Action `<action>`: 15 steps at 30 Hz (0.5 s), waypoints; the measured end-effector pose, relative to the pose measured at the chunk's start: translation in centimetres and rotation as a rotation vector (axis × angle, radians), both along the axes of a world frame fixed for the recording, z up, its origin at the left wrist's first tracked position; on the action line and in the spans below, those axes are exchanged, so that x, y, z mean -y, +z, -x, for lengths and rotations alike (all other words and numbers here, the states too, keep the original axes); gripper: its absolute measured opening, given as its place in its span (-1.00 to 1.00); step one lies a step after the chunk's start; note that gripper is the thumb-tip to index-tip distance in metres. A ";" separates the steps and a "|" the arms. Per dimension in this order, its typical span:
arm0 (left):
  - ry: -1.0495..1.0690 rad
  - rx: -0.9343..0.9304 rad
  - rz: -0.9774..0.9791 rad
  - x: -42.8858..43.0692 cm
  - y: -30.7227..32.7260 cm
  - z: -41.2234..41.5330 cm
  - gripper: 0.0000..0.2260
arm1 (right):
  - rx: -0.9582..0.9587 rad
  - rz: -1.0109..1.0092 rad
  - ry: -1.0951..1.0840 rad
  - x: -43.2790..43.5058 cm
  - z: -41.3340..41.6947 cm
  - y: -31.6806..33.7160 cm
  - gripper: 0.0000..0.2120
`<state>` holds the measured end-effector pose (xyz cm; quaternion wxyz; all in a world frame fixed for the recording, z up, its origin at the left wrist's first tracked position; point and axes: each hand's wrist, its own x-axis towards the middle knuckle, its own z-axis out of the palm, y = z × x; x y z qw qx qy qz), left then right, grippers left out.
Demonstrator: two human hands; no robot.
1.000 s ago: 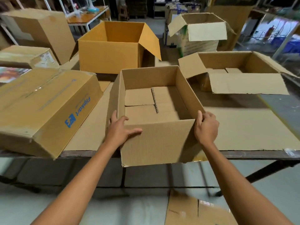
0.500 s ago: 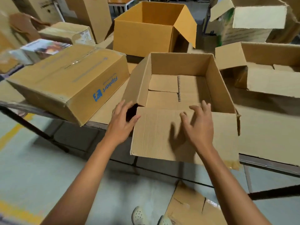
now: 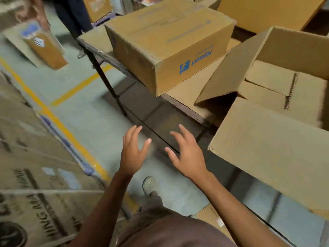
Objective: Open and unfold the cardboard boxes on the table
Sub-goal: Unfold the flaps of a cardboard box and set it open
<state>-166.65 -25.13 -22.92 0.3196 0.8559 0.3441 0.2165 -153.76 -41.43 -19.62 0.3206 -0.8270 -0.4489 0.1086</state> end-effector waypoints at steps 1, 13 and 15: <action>0.012 -0.008 0.003 -0.8 -0.6 0.5 -0.43 | -0.003 0.030 0.011 -1.1 0.1 -0.4 -0.44; -0.008 0.084 -0.055 -19.7 1.1 -3.3 -0.49 | -0.022 -0.211 -0.137 -19.2 -2.8 3.1 -0.46; -0.040 0.131 -0.093 -22.8 2.8 -5.0 -0.50 | 0.018 -0.325 -0.156 -21.9 -3.6 5.0 -0.51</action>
